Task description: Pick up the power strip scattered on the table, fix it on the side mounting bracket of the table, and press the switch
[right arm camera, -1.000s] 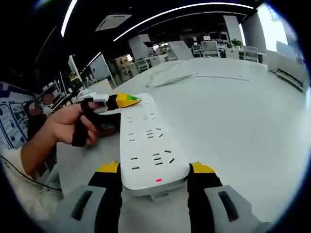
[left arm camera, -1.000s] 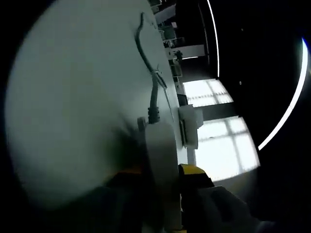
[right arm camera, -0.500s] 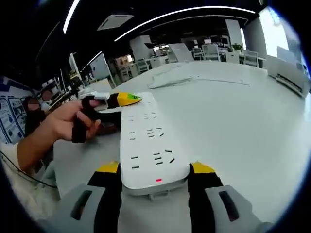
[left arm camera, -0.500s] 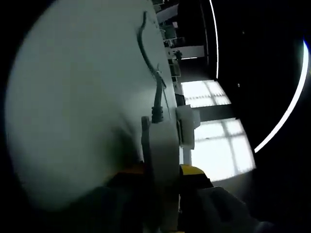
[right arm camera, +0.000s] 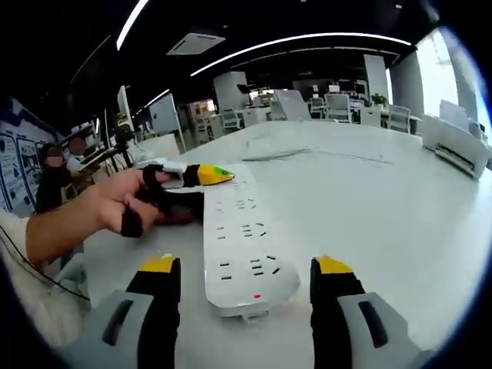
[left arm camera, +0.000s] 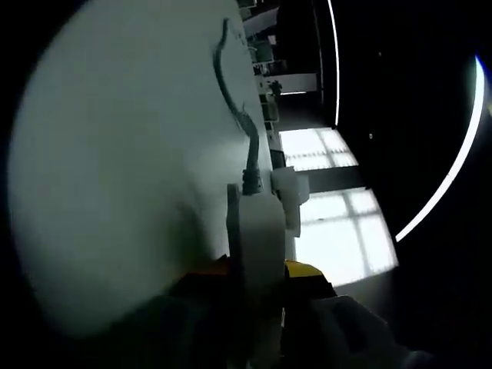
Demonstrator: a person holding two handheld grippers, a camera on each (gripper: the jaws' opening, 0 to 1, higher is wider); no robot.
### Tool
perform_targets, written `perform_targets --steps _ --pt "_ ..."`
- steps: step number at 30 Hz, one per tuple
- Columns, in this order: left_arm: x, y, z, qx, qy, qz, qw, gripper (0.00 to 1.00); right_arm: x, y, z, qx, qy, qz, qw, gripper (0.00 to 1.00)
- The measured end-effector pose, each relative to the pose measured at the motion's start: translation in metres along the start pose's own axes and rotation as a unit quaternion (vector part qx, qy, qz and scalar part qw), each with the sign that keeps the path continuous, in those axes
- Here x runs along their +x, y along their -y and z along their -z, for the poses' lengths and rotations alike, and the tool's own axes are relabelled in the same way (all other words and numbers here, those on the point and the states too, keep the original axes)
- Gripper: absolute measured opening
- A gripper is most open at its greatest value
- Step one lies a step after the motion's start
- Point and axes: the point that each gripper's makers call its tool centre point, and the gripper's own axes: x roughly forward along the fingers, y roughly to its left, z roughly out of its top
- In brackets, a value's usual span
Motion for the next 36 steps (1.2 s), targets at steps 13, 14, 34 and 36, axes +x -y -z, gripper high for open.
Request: perform_targets --steps 13,14,34,36 --pt "-0.002 0.002 0.001 -0.001 -0.004 0.007 1.0 0.26 -0.007 0.003 0.006 -0.011 0.002 0.006 0.9999 0.63" --pt "-0.002 0.003 0.0 0.001 -0.002 0.011 0.9999 0.26 -0.009 0.003 0.006 -0.012 0.004 0.006 0.9999 0.63" --pt "-0.007 0.003 -0.008 -0.004 0.002 0.023 0.9997 0.26 -0.027 0.008 -0.003 -0.007 0.054 0.004 0.9985 0.65" --pt "-0.008 0.005 -0.01 -0.006 -0.002 0.029 0.9996 0.26 -0.031 0.006 -0.004 -0.005 0.061 0.004 0.9981 0.65"
